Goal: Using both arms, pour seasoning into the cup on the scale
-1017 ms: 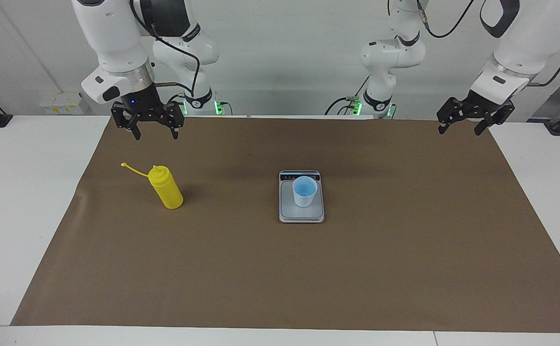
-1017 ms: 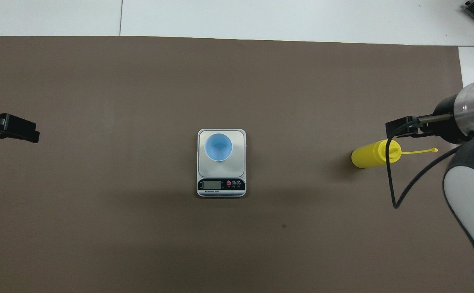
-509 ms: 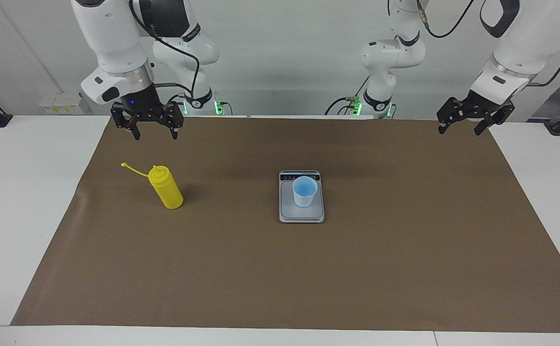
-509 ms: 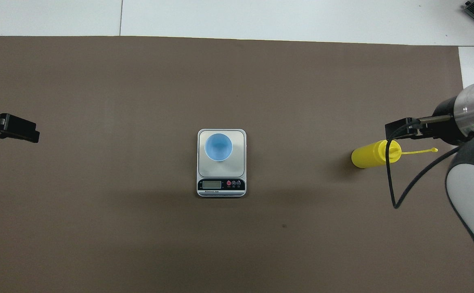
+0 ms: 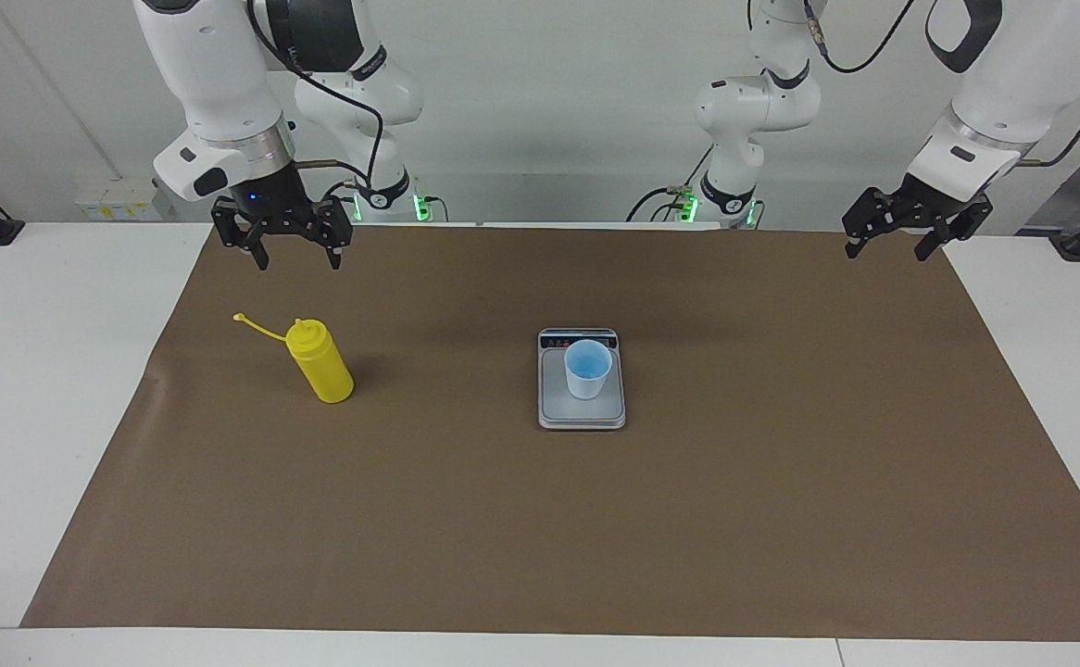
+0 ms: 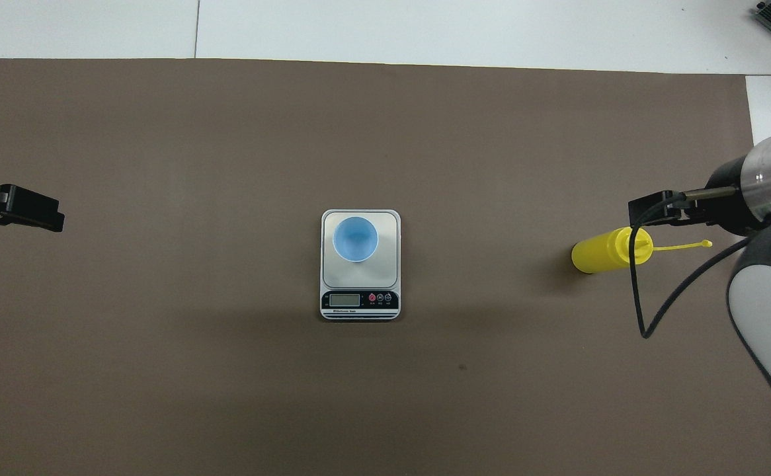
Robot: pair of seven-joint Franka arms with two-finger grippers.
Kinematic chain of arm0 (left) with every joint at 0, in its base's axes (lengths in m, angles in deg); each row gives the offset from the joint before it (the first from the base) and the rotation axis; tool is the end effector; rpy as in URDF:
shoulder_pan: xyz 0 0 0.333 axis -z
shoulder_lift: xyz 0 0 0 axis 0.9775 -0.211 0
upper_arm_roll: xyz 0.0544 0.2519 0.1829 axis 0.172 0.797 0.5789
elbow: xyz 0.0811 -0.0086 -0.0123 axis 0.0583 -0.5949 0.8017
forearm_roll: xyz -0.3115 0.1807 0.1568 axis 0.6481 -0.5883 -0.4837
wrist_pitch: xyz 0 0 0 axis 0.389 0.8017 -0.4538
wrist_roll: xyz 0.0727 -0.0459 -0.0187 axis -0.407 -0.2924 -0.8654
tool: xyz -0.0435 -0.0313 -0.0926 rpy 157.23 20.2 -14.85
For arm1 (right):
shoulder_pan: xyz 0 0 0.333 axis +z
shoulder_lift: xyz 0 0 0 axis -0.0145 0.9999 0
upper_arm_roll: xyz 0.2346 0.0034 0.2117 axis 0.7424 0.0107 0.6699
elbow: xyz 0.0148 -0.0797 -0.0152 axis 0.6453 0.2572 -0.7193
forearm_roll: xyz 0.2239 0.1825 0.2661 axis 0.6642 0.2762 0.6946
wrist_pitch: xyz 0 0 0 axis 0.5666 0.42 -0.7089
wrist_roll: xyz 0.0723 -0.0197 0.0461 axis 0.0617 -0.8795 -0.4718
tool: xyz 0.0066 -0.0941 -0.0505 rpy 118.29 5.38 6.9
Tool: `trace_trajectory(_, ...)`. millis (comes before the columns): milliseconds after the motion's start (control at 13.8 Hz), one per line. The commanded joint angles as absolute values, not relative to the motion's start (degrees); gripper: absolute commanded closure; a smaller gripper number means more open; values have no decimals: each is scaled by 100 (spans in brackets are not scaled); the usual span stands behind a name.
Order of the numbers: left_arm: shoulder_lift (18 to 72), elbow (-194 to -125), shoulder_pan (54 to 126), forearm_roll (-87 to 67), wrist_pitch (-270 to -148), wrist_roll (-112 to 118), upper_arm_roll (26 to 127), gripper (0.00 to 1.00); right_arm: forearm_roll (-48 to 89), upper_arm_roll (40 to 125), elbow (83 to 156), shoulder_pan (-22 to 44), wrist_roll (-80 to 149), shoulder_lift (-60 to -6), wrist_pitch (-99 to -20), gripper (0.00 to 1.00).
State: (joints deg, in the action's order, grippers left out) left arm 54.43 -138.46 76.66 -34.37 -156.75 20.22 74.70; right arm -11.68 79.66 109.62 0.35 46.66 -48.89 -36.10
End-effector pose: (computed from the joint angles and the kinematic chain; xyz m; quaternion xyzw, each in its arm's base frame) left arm 0.5472 -0.0361 0.6322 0.9986 -0.0473 -0.0213 0.0063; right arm 0.5532 0.0483 0.6098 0.9998 0.0105 0.0132 0.0107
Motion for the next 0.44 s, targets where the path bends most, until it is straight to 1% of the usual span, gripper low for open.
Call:
trace_trajectory(0,5603,-14014,7606,-3519,-15653,2101,7447,0,-1066,7987,11037,-13,4752,-4961,-3550,0)
trace_trajectory(363,5621,-14058,7642,-3519,-15697,2057,7439,0,-1066,7987,11037,-13,4743,-4961,-3568,0)
